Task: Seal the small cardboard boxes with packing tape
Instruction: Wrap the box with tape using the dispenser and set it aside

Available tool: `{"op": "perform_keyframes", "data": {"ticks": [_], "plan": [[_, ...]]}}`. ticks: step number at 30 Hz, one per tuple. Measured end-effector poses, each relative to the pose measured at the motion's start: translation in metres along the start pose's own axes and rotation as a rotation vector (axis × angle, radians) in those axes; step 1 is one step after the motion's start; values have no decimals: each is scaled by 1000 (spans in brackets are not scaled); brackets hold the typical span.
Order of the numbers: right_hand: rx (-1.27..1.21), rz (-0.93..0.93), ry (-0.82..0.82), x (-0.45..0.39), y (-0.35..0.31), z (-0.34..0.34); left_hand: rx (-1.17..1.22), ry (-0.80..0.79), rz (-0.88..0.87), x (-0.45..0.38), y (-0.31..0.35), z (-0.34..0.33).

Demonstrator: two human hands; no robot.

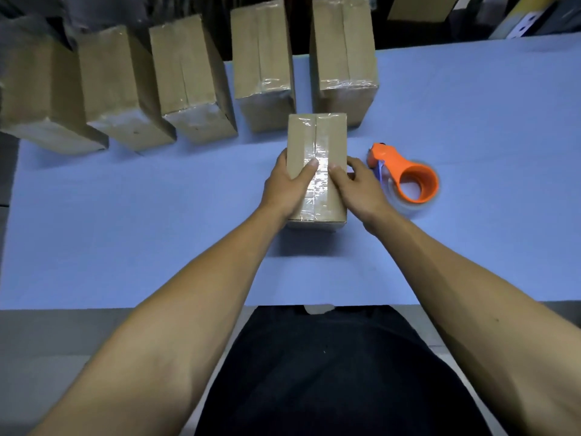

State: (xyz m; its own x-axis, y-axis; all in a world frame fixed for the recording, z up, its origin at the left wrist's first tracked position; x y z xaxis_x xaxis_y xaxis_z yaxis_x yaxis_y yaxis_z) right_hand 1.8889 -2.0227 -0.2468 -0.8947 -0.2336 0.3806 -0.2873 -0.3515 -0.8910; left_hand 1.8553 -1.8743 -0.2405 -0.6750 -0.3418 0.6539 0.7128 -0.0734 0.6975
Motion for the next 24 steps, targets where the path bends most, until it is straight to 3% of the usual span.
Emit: {"op": "perform_keyframes", "data": {"ticks": [7,15,19,21,24], "plan": [[-97,9,81,-38,-26,3,-24,-40,-21,-13,4,-2],[39,50,87,-55,-22,11,-70,-36,-16,-18,4,-3],[44,46,81,-54,-23,15,-89,-49,-101,-16,4,-7],[67,61,58,-53,-23,18,-218,-30,-193,-17,9,-6],[167,86,-15,-56,-29,24,-595,-79,-389,-31,36,4]]}}
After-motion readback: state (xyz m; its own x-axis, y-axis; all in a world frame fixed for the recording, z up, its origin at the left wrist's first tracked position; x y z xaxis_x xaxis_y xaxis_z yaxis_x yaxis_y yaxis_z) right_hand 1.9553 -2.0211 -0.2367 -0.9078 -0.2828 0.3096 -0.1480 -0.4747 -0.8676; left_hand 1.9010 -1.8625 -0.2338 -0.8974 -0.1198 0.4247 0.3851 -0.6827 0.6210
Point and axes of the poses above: each hand's wrist, its own x-axis away from the middle knuckle, its own z-axis out of the back of the hand, y = z × x, the point moved 2 cm from there along -x, towards the middle knuckle, and after that the axes turned 11 degrees about z, right-handed, at the moved point
